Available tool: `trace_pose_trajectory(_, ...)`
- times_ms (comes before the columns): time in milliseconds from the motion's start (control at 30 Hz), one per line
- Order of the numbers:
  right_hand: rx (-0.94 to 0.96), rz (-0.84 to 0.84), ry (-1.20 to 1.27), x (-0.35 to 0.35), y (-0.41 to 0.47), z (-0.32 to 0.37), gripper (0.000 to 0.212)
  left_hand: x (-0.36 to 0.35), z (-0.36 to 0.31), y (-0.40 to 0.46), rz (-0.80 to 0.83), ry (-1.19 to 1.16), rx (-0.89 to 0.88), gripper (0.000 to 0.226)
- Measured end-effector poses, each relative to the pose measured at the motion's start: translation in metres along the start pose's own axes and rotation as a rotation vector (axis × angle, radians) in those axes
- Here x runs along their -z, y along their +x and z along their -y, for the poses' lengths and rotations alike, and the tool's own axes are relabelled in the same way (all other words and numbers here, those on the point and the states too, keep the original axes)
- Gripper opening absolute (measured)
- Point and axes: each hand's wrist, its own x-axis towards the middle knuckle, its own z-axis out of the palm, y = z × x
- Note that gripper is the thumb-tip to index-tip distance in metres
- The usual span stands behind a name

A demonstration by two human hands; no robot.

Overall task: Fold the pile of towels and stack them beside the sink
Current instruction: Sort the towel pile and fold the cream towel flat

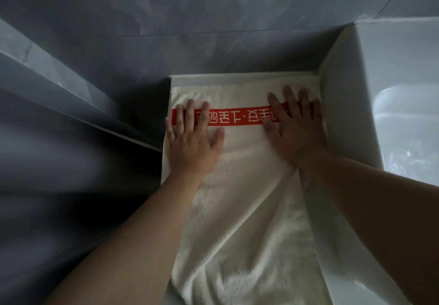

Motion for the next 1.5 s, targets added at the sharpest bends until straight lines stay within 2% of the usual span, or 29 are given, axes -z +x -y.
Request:
trace_pose_trajectory(433,-0.004,-0.044,-0.001,0.004,0.015,0.002,0.070,-0.002,0.008,0.045,-0.014,0.019,-0.023,0.075)
trace_pose_trajectory(567,0.000,-0.040,-0.012,0.006,0.014,0.001,0.070,0.006,0.003,0.044,0.052,0.027,-0.012,0.073)
trace_pose_trajectory(633,0.000,-0.040,-0.017,0.006,0.015,0.002,0.070,0.010,-0.004,0.036,0.076,0.037,0.003,0.073)
trace_pose_trajectory(767,-0.005,-0.038,-0.021,0.005,0.015,0.001,0.070,0.011,-0.020,-0.025,0.005,-0.022,-0.075,0.072)
trace_pose_trajectory(900,0.008,-0.036,-0.010,0.005,0.016,0.000,0.070,0.005,-0.008,-0.071,0.081,0.004,-0.084,0.070)
trace_pose_trajectory(1333,0.001,-0.049,-0.001,0.011,0.016,0.006,0.066,-0.003,-0.003,-0.069,0.017,0.013,-0.059,0.073)
trace_pose_trajectory(1500,-0.081,-0.242,0.335,0.027,-0.040,0.054,0.065,-0.001,-0.004,-0.069,-0.003,-0.005,-0.028,0.074)
